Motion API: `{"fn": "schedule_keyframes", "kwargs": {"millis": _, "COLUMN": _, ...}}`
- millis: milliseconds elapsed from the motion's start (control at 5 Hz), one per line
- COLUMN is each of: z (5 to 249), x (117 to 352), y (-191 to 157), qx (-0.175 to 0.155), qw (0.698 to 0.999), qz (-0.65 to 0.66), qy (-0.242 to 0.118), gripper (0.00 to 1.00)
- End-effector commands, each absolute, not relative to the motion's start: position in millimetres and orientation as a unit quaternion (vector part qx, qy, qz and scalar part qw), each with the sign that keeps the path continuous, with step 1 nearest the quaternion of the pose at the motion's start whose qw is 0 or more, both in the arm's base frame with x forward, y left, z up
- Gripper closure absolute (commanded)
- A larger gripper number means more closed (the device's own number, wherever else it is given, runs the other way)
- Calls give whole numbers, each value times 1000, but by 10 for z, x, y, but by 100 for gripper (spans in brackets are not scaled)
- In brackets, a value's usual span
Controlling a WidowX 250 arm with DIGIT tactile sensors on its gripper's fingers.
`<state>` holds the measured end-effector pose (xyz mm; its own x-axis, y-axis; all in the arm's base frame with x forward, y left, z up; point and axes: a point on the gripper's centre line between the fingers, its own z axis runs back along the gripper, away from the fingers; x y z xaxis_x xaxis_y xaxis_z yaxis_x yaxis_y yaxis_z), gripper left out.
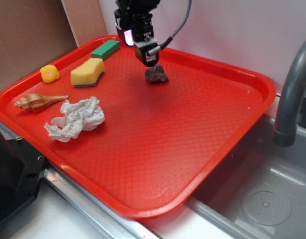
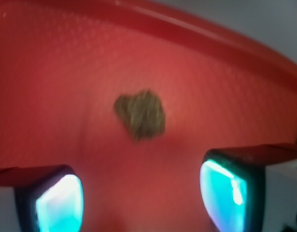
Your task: Grab the rock.
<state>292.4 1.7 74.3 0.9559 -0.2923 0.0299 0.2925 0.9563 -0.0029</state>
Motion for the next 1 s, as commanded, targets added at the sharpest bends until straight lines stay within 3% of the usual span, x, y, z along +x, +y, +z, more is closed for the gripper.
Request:
{"fn": "schedule_keyframes", "kwargs": {"millis": 0, "z": 560, "x": 3133, "y": 36, "qx": -14, "qw": 988, "qz": -150, "qy": -39, "gripper": 0}}
{"fn": "schedule_keyframes", "kwargs": {"millis": 200, "z": 383, "x": 3104, "y": -185, "qx": -44, "qw": 977, "qz": -206, "qy": -45, "gripper": 0}}
{"fn": "schedule_keyframes", "kwargs": {"millis": 400, "z": 291, "x": 3125, "y": -262, "qx": -26, "qw": 978, "qz": -204, "qy": -33, "gripper": 0}}
{"fn": "schedule_keyframes", "kwargs": {"millis": 600, "z": 219, "x": 3155, "y": -208, "qx": -10, "qw": 983, "qz": -182, "qy": -11, "gripper": 100}}
{"fn": "schedule_keyframes", "kwargs": {"millis": 800, "z": 300, "x": 3127, "y": -107, "qx": 9, "qw": 989, "qz": -144, "qy": -19, "gripper": 100}}
